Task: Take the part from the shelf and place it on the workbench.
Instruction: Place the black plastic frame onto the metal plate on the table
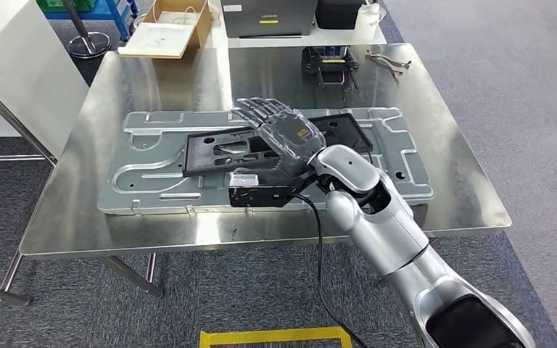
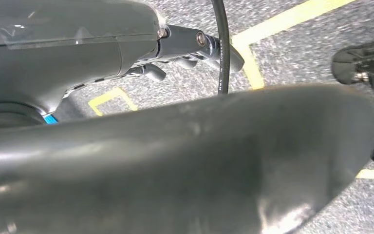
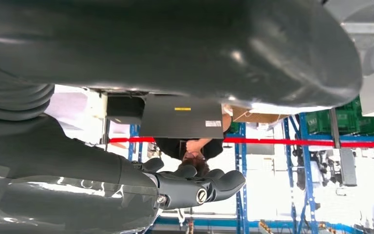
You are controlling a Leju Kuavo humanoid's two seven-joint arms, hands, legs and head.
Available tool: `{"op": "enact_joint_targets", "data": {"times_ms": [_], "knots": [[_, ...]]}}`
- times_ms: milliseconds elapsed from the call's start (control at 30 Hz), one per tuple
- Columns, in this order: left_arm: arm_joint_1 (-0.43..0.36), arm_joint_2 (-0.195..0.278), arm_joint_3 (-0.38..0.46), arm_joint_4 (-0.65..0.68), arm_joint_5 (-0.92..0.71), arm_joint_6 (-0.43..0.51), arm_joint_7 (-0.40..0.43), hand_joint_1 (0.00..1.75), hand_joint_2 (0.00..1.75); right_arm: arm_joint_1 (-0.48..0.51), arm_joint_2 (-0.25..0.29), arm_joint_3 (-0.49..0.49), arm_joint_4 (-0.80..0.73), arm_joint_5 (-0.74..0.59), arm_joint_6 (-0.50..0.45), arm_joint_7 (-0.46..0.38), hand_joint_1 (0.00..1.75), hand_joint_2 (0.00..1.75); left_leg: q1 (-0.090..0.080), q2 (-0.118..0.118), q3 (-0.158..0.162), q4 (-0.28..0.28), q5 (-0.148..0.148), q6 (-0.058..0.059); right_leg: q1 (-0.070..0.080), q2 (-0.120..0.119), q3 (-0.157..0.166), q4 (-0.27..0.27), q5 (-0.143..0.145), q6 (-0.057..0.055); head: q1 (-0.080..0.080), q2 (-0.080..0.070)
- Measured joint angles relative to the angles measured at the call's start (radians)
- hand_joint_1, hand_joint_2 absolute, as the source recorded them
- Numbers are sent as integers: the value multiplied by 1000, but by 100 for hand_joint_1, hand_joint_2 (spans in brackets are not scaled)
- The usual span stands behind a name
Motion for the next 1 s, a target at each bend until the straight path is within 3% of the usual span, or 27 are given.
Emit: {"op": "enact_joint_targets", "data": {"times_ms": [67, 133, 200, 233, 333, 367, 400, 433, 500, 533, 600, 633, 700, 733, 800, 833, 867, 900, 933, 1000], "knots": [[1, -1, 0, 0, 2, -1, 0, 0, 0, -2, 0, 1, -2, 0, 0, 0, 0, 0, -4, 0, -11, 1, 15, -6, 8, -2, 95, -137, 0, -18, 0, 0], [2, -2, 0, 0, 4, -2, -1, 0, 0, -4, -1, 1, -4, 0, 0, 0, 0, 0, -3, 0, -15, -4, 32, -18, 14, -4, 124, -194, -6, -26, 0, 0], [4, -1, 0, 0, 4, -3, -1, 0, 0, -4, -2, 1, -4, -1, 0, 0, 0, 0, -1, -1, -20, -4, 33, -29, 9, -7, 117, -208, 15, -33, 0, 0], [6, 0, 0, 0, 4, -4, -1, 0, 0, -4, -3, 2, -4, -1, 0, 0, 0, 0, 0, -2, -27, 11, 10, -35, 5, -9, 110, -215, 28, -39, 0, 0], [10, 4, 0, 0, 4, -6, -1, 0, 0, -3, -3, 2, -3, -1, 0, 0, 0, 0, 7, -4, -70, 164, -129, -53, 1, -13, 72, -220, 65, -46, 0, 0], [10, 4, 0, 0, 4, -7, -1, 0, 0, -2, -3, 2, -2, -1, 0, 0, 0, 0, 10, -4, -80, 225, -156, -59, 0, -13, 55, -218, 77, -44, 0, 0], [10, 4, 0, 0, 4, -7, -1, 0, 0, -1, -4, 2, -1, -1, 0, 0, 0, 0, 14, -4, -79, 265, -159, -65, -2, -13, 38, -214, 88, -41, 0, 0], [10, 5, 0, 0, 5, -7, -1, 0, 0, 1, -4, 2, 0, -1, 0, 0, 0, 0, 17, -3, -65, 273, -140, -71, -4, -13, 20, -209, 98, -37, 0, 0], [11, 6, 1, 0, 13, -8, 0, 0, 0, 2, -7, 2, 0, -1, -3, 2, 0, 0, 26, -4, 14, 190, -87, -82, -10, -13, -17, -191, 114, -25, 0, 0], [12, 7, 2, 0, 19, -8, 1, 0, 0, 3, -10, 2, -2, -1, -7, 4, 0, 0, 27, -5, 67, 117, -83, -85, -12, -12, -33, -179, 119, -19, 0, 0], [18, 5, 7, 0, 36, -5, 2, 0, 0, 11, -25, 0, -12, 0, -21, 10, 0, 0, 25, -9, 133, 14, -105, -75, -10, -12, -52, -163, 132, -5, 0, 0], [23, 3, 10, 0, 43, -2, 2, 0, 0, 19, -37, -3, -19, 0, -28, 12, 0, 0, 21, -11, 141, -4, -114, -66, -8, -11, -55, -161, 139, 2, 0, 0], [36, 0, 18, 0, 55, 3, 1, 0, 0, 39, -67, -12, -30, 1, -40, 12, 0, 0, 21, -9, 124, -3, -103, -42, -9, -11, -59, -160, 145, 13, 0, 0], [42, -1, 22, 0, 60, 4, 1, 0, 0, 50, -82, -19, -36, 2, -44, 12, 0, 0, 21, -6, 114, -2, -93, -30, -11, -10, -67, -147, 125, 18, 0, 0], [52, -3, 27, 0, 66, 4, 0, 0, 0, 70, -109, -33, -47, 3, -50, 12, 0, 0, 20, -1, 88, -2, -68, -11, -13, -8, -94, -68, 29, 25, 0, 0], [56, -4, 29, 0, 69, 4, -1, 0, 0, 79, -118, -38, -52, 4, -52, 12, 0, 0, 18, -1, 73, -1, -55, -6, -13, -7, -109, -5, -24, 28, 0, 0], [60, -4, 30, 0, 70, 3, -2, 0, 0, 87, -126, -43, -55, 6, -53, 12, 0, 0, 15, 0, 57, -1, -43, -3, -12, -7, -120, 57, -59, 28, 0, 0], [62, -4, 31, 0, 71, 2, -3, 0, 0, 95, -133, -45, -58, 7, -54, 12, 0, 0, 12, 1, 41, 0, -31, -2, -12, -7, -121, 103, -69, 27, 0, 0], [63, -5, 32, 0, 71, 1, -4, 0, 0, 104, -138, -47, -59, 8, -54, 12, 0, 0, 8, 1, 26, 0, -19, -1, -10, -6, -108, 121, -57, 24, 0, 0], [65, -5, 32, 0, 72, 0, -6, 0, 0, 116, -144, -50, -63, 11, -54, 12, 0, 0, -1, 0, -2, 1, 3, 0, -3, -6, -32, 55, -8, 5, 0, 0]]}}
